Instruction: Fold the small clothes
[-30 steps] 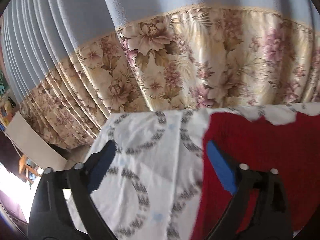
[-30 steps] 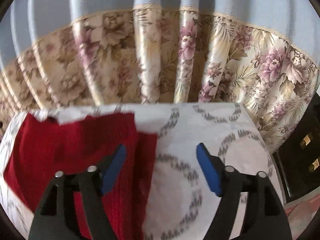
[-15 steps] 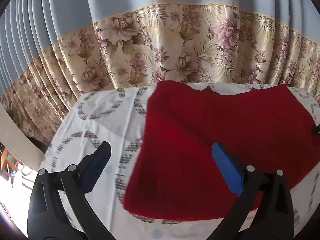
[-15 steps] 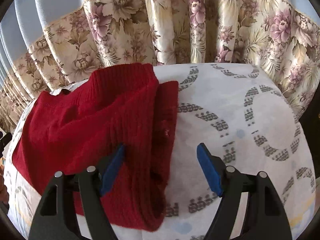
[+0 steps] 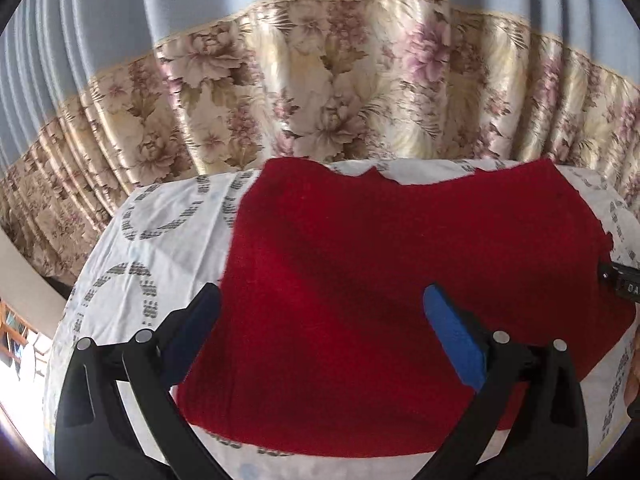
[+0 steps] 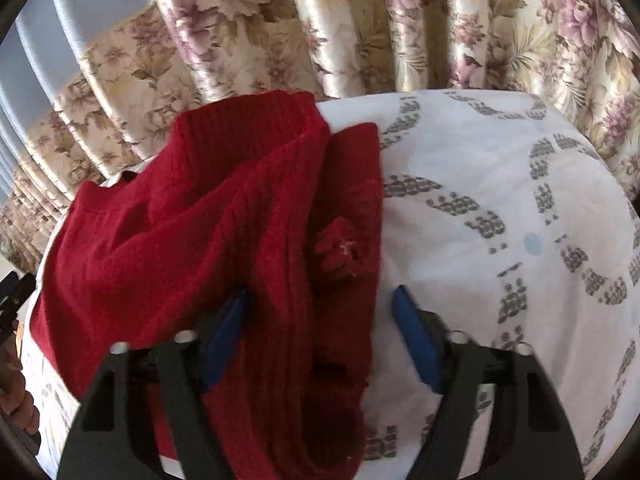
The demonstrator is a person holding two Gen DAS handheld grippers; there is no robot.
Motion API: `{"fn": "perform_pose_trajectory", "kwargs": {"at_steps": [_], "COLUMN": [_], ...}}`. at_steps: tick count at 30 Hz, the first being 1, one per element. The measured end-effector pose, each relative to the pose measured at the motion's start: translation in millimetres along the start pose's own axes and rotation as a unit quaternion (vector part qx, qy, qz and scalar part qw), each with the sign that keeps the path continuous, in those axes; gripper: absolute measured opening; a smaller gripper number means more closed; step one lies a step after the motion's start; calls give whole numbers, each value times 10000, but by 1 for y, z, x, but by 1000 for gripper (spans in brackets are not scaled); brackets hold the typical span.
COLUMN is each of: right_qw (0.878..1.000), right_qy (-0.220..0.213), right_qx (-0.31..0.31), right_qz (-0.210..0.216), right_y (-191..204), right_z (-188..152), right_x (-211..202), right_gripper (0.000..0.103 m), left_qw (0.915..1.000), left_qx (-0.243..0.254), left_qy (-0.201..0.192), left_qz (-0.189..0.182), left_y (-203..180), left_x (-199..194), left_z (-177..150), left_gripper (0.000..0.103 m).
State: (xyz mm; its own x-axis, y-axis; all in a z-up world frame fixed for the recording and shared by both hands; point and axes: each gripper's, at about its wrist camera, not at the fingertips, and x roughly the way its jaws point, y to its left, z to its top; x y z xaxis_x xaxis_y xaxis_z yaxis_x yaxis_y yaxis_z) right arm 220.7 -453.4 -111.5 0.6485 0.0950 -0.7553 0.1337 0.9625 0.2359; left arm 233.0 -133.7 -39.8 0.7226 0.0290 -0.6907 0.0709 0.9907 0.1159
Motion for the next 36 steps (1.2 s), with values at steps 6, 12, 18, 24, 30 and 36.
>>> {"fn": "perform_pose_trajectory", "kwargs": {"at_steps": [6, 12, 18, 24, 30, 36], "right_qw": [9991, 9982, 9971, 9957, 9945, 9947], "right_qy": [-209, -386, -717, -792, -846, -836], "right_qx": [-363, -446, -223, -473, -566, -474], "right_qz": [-10, -71, 138, 105, 230, 357], "right_y": [16, 20, 13, 28, 42, 51], "right_z": [3, 9, 25, 33, 32, 39], "right_x": [-16, -26, -51, -64, -74, -81], "right_gripper": [21, 20, 18, 18, 19, 19], "left_qw": [9999, 9997, 9991, 9986, 9982, 9978], "left_qx": [157, 165, 83, 345, 502, 408], "left_qy": [3, 50, 129, 321, 310, 321], "left_qz": [-13, -156, -389, -242, -144, -405], "left_y": [-15, -30, -53, -89, -101, -88], "left_x": [4, 6, 12, 39, 61, 52], "left_z": [0, 6, 17, 19, 9, 14], "left_gripper": [100, 100, 100, 100, 100, 100]}}
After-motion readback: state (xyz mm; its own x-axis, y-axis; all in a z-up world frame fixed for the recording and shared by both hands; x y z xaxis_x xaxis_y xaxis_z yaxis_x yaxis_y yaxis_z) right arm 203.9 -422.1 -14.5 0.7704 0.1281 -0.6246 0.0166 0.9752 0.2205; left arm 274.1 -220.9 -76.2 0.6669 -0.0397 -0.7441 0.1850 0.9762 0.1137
